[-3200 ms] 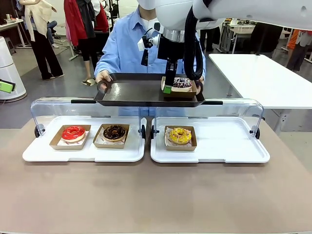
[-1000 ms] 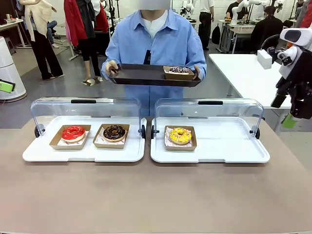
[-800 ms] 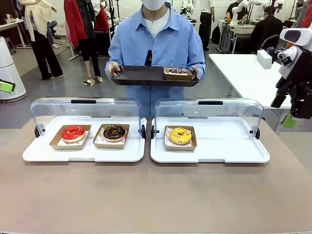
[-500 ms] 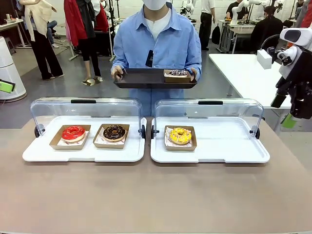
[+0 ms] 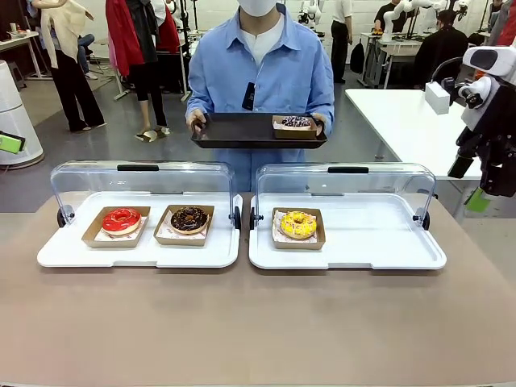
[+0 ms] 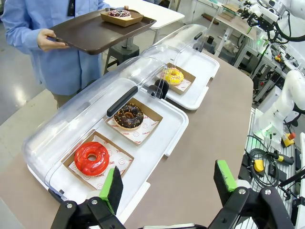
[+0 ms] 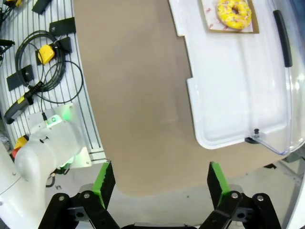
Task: Provide the desired donut to the person.
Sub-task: Pick up and lift the Paper togo box containing the Donut pointed at by the person.
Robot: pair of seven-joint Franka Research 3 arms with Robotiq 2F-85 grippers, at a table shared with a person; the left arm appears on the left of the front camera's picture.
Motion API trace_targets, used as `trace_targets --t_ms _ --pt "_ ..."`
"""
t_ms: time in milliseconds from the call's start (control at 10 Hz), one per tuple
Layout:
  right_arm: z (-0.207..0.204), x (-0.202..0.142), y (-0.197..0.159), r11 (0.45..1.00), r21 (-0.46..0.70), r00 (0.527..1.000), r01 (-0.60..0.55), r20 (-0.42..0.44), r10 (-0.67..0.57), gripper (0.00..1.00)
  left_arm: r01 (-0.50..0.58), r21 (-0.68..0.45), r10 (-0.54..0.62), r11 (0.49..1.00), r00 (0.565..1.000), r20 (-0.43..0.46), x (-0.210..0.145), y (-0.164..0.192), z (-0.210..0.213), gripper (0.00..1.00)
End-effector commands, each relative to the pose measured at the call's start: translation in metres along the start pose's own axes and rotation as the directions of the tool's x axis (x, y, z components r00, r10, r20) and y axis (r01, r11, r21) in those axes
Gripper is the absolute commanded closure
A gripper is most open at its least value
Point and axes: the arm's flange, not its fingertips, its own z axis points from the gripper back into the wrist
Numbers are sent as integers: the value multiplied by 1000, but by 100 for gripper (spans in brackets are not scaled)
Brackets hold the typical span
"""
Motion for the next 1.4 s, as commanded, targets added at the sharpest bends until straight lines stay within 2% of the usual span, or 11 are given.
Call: trace_targets --t_ms 0,100,200,300,400,500,600,700,800,900,1300 --pt "2 1 1 1000 0 1000 3 -3 -3 0 -18 0 18 1000 1000 4 2 -2 1 0" --pt "0 0 0 1000 0 1000 0 0 0 0 -18 0 18 1000 1000 4 2 -2 1 0" --pt "9 -40 -3 938 278 935 -205 340 103 0 -18 0 18 1000 1000 4 2 -2 1 0" --pt "14 -74 -10 912 269 827 -309 551 117 0 -18 0 18 1000 1000 4 2 -2 1 0" --pt "16 -106 -15 906 216 724 -364 678 129 0 -18 0 18 1000 1000 4 2 -2 1 0" --pt "13 -138 -19 915 134 596 -380 792 131 0 -18 0 18 1000 1000 4 2 -2 1 0" --pt "4 -163 -15 927 68 529 -369 835 149 0 -18 0 18 1000 1000 4 2 -2 1 0" --pt "-7 -186 -10 952 2 464 -307 873 148 0 -18 0 18 1000 1000 4 2 -2 1 0" --pt "-17 -205 -6 977 -45 397 -207 909 126 0 -18 0 18 1000 1000 4 2 -2 1 0" --pt "-26 -219 -3 993 -49 359 -108 929 85 0 -18 0 18 1000 1000 4 2 -2 1 0" --pt "-67 -260 -4 991 122 360 -63 928 -91 0 -18 0 18 1000 1000 4 2 -2 1 0"
